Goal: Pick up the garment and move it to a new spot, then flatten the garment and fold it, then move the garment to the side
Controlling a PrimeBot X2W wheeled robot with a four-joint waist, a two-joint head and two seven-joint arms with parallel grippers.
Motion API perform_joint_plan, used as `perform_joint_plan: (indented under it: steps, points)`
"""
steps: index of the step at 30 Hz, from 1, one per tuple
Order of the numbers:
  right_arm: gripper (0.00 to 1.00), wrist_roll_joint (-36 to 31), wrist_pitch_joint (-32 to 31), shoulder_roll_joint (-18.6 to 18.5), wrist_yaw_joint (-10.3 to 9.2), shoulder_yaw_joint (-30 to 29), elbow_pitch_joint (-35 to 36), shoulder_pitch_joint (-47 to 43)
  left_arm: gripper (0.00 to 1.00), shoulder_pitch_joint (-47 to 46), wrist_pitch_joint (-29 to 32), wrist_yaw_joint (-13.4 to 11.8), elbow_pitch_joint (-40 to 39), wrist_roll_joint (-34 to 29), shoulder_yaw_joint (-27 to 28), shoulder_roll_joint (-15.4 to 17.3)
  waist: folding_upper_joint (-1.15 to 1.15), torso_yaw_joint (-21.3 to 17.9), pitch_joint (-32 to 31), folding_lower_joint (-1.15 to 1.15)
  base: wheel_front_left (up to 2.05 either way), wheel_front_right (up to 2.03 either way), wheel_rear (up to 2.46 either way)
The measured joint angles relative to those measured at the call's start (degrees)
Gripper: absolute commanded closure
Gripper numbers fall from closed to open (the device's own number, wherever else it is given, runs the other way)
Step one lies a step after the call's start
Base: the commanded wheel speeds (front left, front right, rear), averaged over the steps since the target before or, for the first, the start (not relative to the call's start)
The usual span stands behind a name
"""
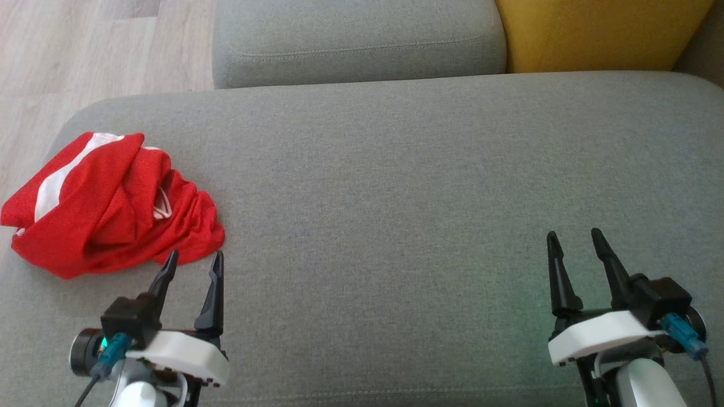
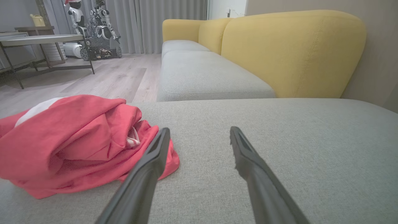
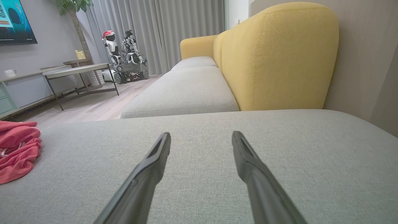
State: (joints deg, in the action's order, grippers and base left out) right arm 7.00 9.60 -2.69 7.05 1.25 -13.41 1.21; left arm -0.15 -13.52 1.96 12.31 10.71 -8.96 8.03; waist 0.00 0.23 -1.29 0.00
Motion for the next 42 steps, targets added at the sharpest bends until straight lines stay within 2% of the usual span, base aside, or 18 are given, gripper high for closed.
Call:
perform_joint_plan:
  steps: [7, 32, 37, 42]
  points:
    - [0.0, -1.7, 0.4, 0.0, 0.0, 0.0, 0.1, -0.2, 0.0, 0.0, -0.8, 0.6, 1.0, -2.9, 0.5, -0.5, 0.0, 0.0, 0.0, 0.0, 0.0, 0.0, 0.0]
    - [0.0, -0.4, 0.5, 0.0, 0.0, 0.0, -0.1, -0.7, 0.0, 0.0, -0.8, 2.1, 2.4, -3.0, 3.1, -2.4, 0.0, 0.3, 0.5, 0.0, 0.0, 0.0, 0.0]
    - [0.0, -0.5, 0.5, 0.0, 0.0, 0.0, 0.8, -0.7, 0.0, -0.1, -0.8, 2.1, 2.6, -3.0, 4.1, -2.6, 0.0, 2.1, 0.7, 0.0, 0.0, 0.0, 0.0]
    - [0.0, -0.5, -0.1, 0.0, 0.0, 0.6, 2.9, -0.8, 0.0, -0.5, -0.8, 2.1, 2.6, -2.7, 5.7, -2.7, 0.0, 5.6, 1.0, 0.0, 0.0, 0.0, 0.0]
